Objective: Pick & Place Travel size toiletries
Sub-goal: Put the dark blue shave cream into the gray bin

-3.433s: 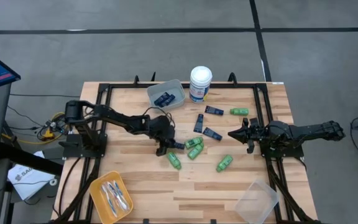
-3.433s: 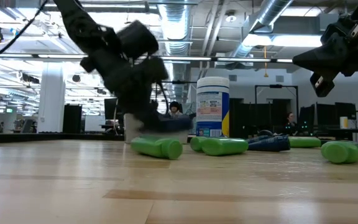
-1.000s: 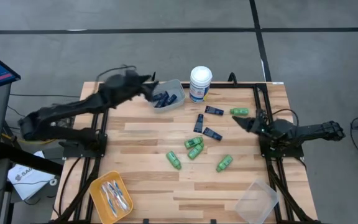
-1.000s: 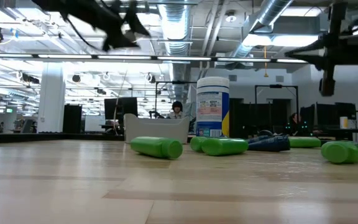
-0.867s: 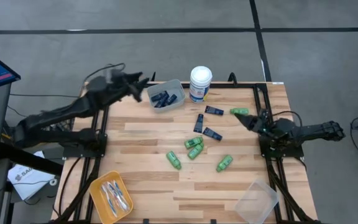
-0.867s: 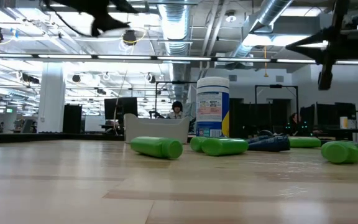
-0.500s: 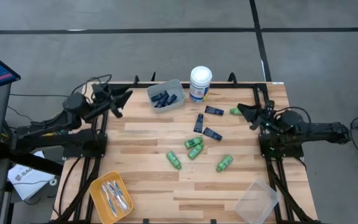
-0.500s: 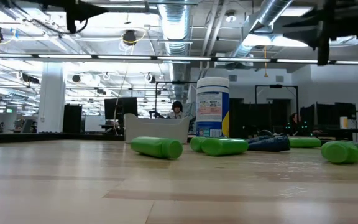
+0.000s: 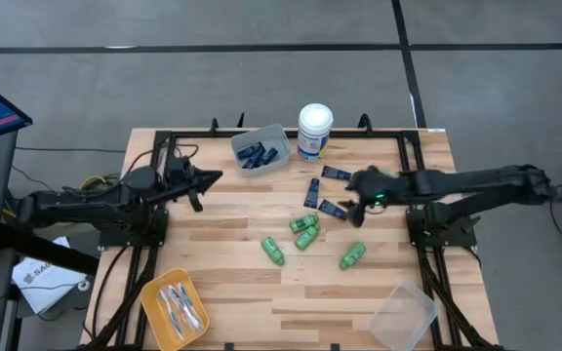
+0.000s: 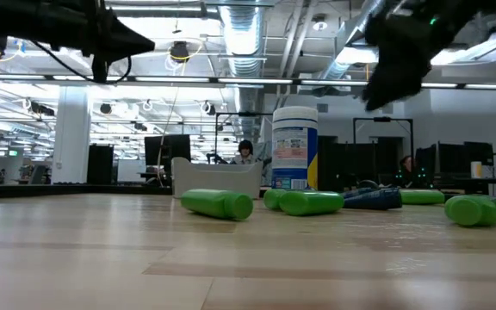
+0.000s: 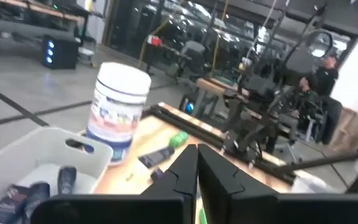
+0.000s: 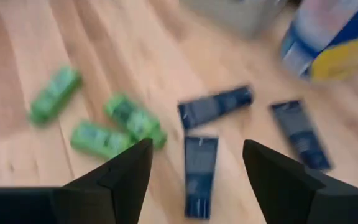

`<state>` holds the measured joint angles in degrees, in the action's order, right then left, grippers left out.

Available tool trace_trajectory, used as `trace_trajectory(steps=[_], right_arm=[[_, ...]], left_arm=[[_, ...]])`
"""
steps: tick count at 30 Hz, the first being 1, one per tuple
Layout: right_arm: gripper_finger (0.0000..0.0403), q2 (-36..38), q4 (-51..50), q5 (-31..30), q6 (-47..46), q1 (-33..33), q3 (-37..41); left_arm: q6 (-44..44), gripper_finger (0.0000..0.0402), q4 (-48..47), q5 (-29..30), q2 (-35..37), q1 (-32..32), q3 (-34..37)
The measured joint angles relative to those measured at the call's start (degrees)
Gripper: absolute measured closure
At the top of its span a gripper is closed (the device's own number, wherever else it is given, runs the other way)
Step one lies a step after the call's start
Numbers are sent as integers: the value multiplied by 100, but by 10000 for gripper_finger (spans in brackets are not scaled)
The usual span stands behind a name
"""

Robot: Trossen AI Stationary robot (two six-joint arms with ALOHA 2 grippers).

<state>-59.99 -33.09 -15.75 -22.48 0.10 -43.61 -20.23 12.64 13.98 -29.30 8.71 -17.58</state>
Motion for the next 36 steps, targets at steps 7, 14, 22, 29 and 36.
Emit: trace_trajectory(steps=[7, 14, 22, 29, 36], right_arm=[[159, -1702, -335, 562, 0, 109, -311], [159, -2451, -525, 562, 37, 2, -317], [159, -2945, -557, 884, 519, -244, -317], [166, -3357, -550, 1133, 687, -418, -338], [268, -3333, -473, 1340, 758, -510, -324]], left_arm=[[-22, 401, 250, 129, 9, -243, 397], [-234, 401, 590, 253, 95, -434, 876], [-517, 401, 819, 149, 532, -555, 1435], [-887, 401, 737, -79, 959, -555, 1722], [-877, 401, 734, -79, 979, -555, 1722]])
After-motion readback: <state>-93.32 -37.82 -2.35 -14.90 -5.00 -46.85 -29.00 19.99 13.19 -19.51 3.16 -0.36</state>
